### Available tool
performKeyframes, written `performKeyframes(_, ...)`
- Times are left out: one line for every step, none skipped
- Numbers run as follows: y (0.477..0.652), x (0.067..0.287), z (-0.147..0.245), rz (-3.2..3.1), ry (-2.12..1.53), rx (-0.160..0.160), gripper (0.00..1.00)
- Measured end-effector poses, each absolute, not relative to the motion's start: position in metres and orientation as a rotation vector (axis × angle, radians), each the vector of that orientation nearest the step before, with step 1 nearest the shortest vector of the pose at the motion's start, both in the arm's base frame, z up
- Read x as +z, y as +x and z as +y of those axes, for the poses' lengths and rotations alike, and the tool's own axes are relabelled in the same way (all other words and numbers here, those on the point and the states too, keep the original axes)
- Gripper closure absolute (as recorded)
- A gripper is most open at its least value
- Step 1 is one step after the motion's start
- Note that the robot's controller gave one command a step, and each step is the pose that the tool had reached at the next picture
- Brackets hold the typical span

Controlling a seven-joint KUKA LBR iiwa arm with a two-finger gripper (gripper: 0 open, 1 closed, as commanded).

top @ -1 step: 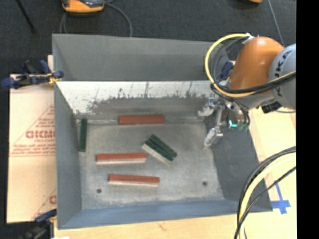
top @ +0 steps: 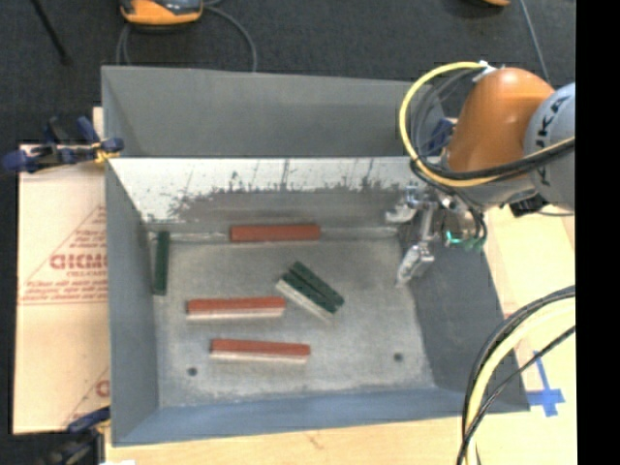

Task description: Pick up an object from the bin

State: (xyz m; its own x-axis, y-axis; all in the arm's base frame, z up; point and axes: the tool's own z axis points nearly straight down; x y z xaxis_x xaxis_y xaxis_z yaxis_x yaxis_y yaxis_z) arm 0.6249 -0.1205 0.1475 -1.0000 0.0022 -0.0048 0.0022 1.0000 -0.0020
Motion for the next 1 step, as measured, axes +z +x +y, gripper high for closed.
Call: performKeyframes(0.6078,0.0883,-0.0491,3.138,-0.02,0.0,1.0)
